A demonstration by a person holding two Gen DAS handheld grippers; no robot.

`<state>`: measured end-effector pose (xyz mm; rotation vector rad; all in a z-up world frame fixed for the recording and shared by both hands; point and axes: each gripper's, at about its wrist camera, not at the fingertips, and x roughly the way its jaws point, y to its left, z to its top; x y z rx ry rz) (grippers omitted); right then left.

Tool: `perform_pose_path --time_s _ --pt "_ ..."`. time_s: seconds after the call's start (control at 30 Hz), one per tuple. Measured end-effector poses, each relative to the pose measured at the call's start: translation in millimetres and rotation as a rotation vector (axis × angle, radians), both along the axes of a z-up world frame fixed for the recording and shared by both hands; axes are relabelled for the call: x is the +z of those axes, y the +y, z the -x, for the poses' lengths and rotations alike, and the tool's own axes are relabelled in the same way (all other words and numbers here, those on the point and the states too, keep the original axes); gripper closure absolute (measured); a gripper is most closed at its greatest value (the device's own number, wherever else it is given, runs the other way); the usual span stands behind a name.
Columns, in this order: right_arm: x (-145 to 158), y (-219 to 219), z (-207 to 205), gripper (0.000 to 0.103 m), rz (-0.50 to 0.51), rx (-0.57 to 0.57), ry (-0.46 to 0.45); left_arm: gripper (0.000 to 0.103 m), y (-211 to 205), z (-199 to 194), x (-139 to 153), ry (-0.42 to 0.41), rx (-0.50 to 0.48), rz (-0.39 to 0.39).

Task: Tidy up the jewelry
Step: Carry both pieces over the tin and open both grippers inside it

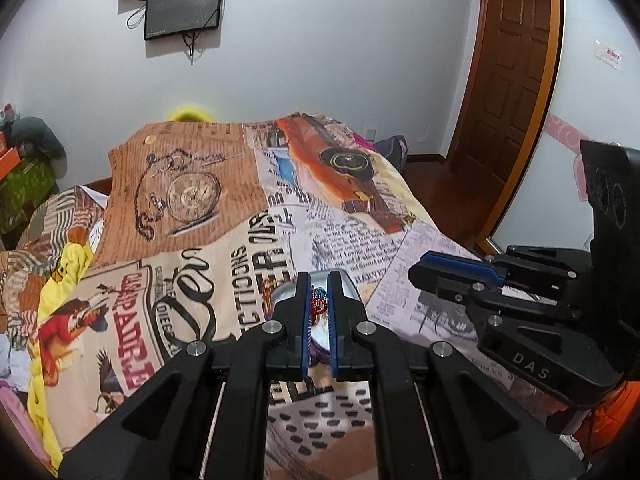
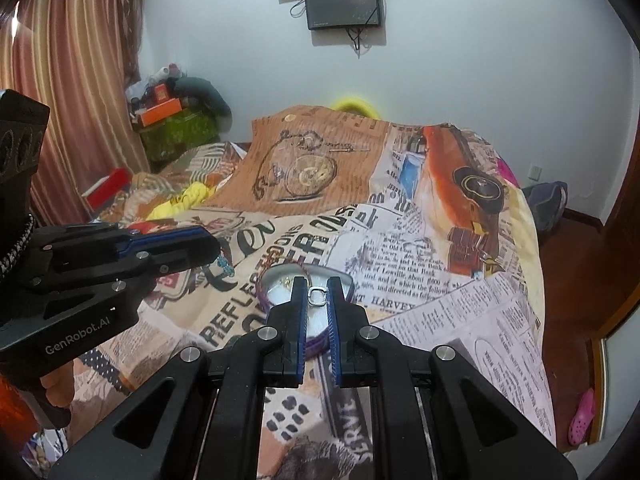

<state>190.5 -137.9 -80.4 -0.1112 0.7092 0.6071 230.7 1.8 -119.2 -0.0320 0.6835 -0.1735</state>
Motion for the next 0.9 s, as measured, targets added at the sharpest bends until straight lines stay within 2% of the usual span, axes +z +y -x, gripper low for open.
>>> perform_pose_path --time_s 0.23,0.43,0.9 --pt "-7.8 -0.3 -12.2 0.095 -0.019 -0.007 0.012 0.097 2.3 -15.7 2.6 -0.019 0.000 0.003" --pt "-22.1 3.7 -23.1 0.095 -0.020 -0.001 0.048 0.097 2.0 -32.1 -8.1 -0.003 -0.004 -0.001" --pt "-57.1 19.2 -35.8 0.095 0.034 0.044 0.115 0.097 1.7 -69.3 -64.5 0.152 -0.026 0.032"
